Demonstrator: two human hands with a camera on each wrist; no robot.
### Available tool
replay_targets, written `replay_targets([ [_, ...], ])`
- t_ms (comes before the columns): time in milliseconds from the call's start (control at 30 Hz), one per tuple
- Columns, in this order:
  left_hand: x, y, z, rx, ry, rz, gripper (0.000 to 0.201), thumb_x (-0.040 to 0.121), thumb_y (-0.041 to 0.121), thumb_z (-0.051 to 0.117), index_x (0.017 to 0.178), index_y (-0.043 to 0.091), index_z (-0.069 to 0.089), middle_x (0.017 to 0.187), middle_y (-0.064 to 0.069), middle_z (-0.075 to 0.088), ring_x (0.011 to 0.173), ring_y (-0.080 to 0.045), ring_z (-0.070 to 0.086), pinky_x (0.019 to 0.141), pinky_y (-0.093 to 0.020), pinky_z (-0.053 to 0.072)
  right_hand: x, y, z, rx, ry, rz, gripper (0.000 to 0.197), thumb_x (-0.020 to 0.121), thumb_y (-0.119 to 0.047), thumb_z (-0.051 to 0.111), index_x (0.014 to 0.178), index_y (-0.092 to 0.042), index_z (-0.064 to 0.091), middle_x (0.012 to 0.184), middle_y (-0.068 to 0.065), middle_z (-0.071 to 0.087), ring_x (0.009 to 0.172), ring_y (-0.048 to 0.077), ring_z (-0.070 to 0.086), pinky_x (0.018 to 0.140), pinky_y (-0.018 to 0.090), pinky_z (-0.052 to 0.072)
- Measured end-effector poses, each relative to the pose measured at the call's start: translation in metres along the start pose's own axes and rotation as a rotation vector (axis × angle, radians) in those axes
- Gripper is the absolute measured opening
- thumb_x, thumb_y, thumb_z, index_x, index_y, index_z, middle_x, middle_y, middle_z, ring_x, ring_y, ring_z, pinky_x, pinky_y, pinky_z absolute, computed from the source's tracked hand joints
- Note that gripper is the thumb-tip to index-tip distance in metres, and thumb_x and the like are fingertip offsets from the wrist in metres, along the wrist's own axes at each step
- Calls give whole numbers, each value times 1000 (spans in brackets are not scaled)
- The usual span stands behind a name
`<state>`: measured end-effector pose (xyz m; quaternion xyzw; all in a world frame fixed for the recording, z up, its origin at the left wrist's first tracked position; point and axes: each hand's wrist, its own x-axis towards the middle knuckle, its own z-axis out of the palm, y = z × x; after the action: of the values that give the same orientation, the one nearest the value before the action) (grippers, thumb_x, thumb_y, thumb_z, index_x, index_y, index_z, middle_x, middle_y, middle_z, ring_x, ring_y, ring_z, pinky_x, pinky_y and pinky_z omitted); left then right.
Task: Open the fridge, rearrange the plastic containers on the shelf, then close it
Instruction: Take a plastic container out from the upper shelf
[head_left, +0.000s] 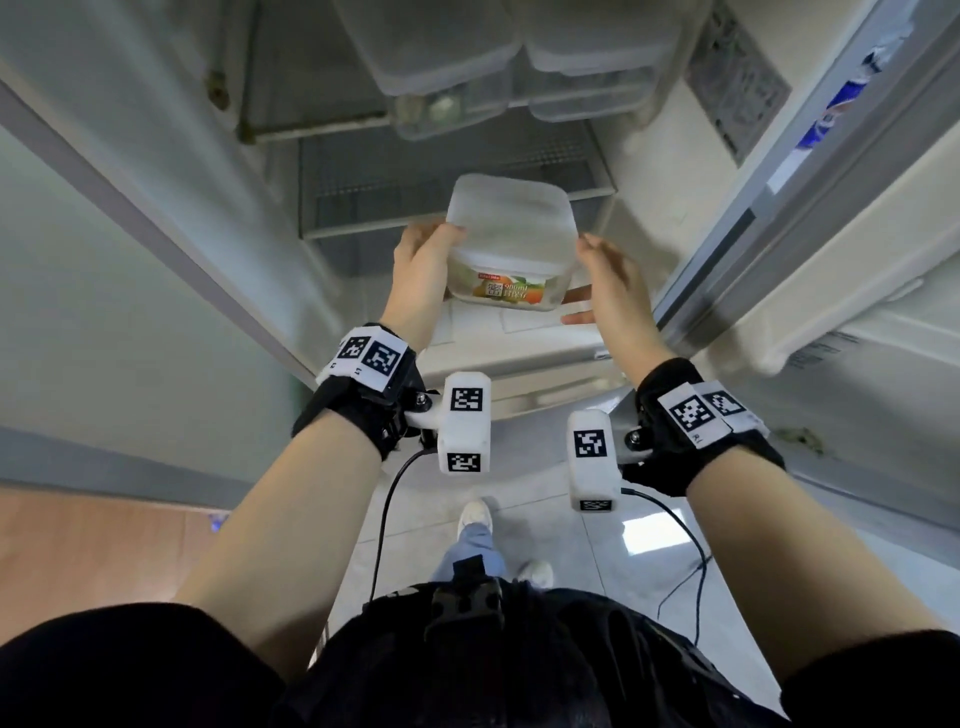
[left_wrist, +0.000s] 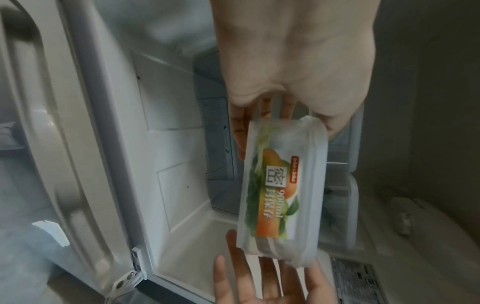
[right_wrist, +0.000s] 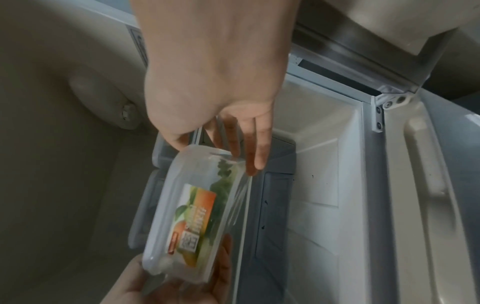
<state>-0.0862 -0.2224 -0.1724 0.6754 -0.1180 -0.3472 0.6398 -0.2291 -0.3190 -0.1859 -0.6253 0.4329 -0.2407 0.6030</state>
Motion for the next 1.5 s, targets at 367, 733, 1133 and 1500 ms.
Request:
replay_targets([
  [367, 93, 3, 34, -19, -59, -27, 25, 94, 16, 51, 119, 19, 48, 102, -3, 66, 100, -26, 62, 100, -51, 51, 70, 7, 7, -78, 53, -71, 31, 94, -31, 49, 119, -11, 53, 120, 6, 61, 94, 17, 64, 65, 27, 55],
  [733, 134, 5, 56, 403, -296, 202, 60, 87, 32, 65, 136, 14, 37, 131, -7, 54, 118, -23, 55, 104, -42, 47, 136, 20, -6, 32, 60, 24, 44, 87, -10, 53, 130, -7, 48, 133, 12, 52, 113, 25, 60, 88, 30, 55],
  [1133, 148, -6, 74, 564, -360, 276, 65, 88, 8, 63, 143, 8, 29, 140, -14, 47, 127, -29, 49, 111, -44, 40, 138, 15, -14, -2, 91, -30, 34, 92, 3, 46, 124, -6, 49, 89, -13, 53, 85, 6, 56, 80, 15, 45],
  [1500, 167, -12, 92, 512, -369, 337, 60, 88, 7, 62, 141, 10, 34, 138, -14, 52, 128, -25, 49, 113, -47, 39, 144, 14, -16, -116, 79, -36, 43, 92, 0, 47, 134, -8, 43, 77, 1, 52, 61, 1, 44, 46, 0, 35],
])
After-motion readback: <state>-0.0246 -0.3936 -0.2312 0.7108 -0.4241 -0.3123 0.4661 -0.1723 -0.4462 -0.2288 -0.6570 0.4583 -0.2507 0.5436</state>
